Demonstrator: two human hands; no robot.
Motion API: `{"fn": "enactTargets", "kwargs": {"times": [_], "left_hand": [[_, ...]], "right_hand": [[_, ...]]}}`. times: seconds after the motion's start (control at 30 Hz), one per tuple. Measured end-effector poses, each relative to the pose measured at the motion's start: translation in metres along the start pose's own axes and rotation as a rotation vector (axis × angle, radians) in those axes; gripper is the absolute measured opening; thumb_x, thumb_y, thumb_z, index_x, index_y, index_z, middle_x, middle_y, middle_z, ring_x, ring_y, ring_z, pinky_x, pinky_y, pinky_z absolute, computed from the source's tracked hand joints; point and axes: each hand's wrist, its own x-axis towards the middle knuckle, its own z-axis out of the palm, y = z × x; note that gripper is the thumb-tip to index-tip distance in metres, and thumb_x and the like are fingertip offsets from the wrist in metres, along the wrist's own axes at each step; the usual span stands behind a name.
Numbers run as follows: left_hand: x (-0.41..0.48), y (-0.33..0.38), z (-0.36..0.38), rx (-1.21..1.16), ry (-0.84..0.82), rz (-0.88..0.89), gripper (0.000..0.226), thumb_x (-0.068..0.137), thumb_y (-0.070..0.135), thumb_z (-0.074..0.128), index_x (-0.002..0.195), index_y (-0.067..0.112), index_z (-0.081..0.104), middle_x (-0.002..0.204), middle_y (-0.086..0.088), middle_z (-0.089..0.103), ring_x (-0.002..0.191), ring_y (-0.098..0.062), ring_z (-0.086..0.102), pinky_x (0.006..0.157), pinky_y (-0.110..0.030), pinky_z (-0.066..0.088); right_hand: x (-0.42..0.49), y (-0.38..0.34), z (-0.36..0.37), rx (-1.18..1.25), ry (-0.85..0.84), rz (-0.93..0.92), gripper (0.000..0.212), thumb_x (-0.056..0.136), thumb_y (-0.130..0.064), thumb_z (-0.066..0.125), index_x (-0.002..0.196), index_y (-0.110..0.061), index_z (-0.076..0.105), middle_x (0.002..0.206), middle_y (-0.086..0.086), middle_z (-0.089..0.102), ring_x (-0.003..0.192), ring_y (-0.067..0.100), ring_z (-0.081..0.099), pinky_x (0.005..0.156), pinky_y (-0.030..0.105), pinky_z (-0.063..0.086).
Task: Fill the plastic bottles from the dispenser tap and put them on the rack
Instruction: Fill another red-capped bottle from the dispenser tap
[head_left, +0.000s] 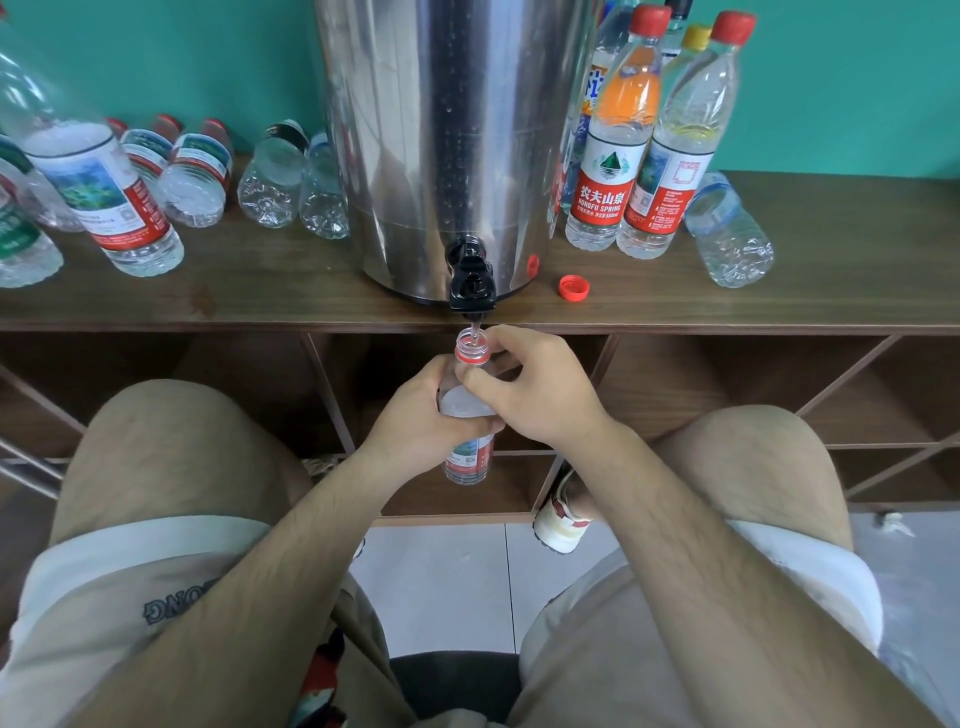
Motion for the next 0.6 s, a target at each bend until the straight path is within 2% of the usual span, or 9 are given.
{"fn": "enactTargets", "kwargs": {"times": [0.23, 0.6], "left_hand": [[0.0013, -0.0009, -0.0006, 0.016, 0.005, 0.006, 0.074, 0.083, 0.026, 0.086, 0.146, 0.024, 0.048, 0.139, 0.003, 0.062, 0.129, -0.018, 0.059, 0.11, -0.048, 0.051], [0.0035, -0.0043, 0.0011, 0.04, 0.016, 0.017, 0.073, 0.082, 0.027, 0.086, 0.145, 0.026, 0.049, 0.136, 0.005, 0.063, 0.126, -0.017, 0.06, 0.106, -0.04, 0.052]], "right_hand": [[0.0003, -0.0003, 0.0009, -0.002, 0.001, -0.001, 0.022, 0.089, -0.038, 0.071, 0.105, -0.022, 0.077, 0.095, -0.012, 0.075, 0.09, 0.007, 0.069, 0.082, 0.037, 0.059], [0.0005, -0.0001, 0.0004, 0.01, -0.001, 0.003, 0.027, 0.088, -0.04, 0.069, 0.106, -0.022, 0.077, 0.095, -0.011, 0.075, 0.09, 0.007, 0.069, 0.082, 0.038, 0.06]]}}
